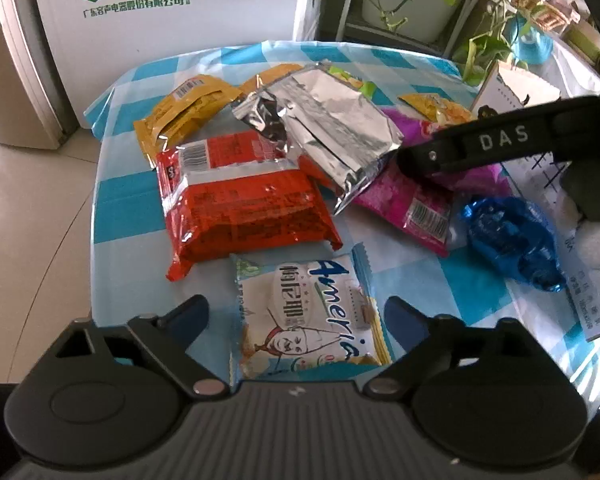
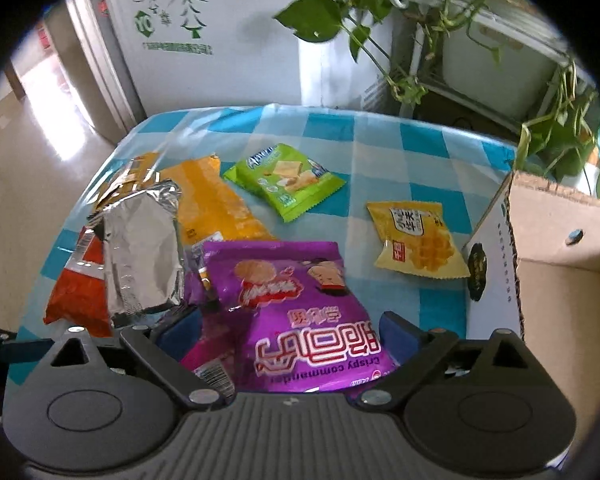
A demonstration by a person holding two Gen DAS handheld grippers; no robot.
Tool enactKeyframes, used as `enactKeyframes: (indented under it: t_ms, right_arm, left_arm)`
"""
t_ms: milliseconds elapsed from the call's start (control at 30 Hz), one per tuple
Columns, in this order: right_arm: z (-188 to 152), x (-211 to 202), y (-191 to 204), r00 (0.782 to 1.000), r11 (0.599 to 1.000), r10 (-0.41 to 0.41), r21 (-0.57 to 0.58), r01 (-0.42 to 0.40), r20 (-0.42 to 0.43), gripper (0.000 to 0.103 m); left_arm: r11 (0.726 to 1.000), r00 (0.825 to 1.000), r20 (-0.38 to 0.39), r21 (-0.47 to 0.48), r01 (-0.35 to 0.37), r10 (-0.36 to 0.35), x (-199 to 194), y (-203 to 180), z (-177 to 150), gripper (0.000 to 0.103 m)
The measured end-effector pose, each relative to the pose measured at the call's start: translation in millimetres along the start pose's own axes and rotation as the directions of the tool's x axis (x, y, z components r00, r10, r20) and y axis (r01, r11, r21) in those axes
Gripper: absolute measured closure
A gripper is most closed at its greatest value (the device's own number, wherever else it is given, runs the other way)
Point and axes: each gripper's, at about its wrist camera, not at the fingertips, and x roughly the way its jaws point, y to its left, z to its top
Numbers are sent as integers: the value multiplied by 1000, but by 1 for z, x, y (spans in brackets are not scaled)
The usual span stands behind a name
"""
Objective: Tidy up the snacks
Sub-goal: 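Grasp the purple Crispy Commander bag with the right tool and lift it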
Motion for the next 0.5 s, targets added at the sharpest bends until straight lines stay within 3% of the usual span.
enactKeyframes:
  t_ms: [167, 233, 300, 500]
  right_arm:
    - [-2, 4, 0, 1000, 1000, 9, -8, -9, -12, 4]
    - [-2, 3, -1, 1000, 1000, 25, 4, -25, -14, 10]
    - [-3, 1, -3, 999, 999, 37, 13, -37, -21, 21]
    - [-8, -8, -3, 996, 997, 78, 32, -77, -42, 26]
  left_arm:
    - [999, 1000, -5, 31, -13, 13, 3, -5, -1, 1]
    - [999, 1000, -3, 43, -18, 18, 4, -7, -3, 1]
    - [998, 1000, -3, 54, -24, 24, 5, -9, -4, 1]
    - [997, 999, -10, 63, -37, 38, 6, -11, -5, 1]
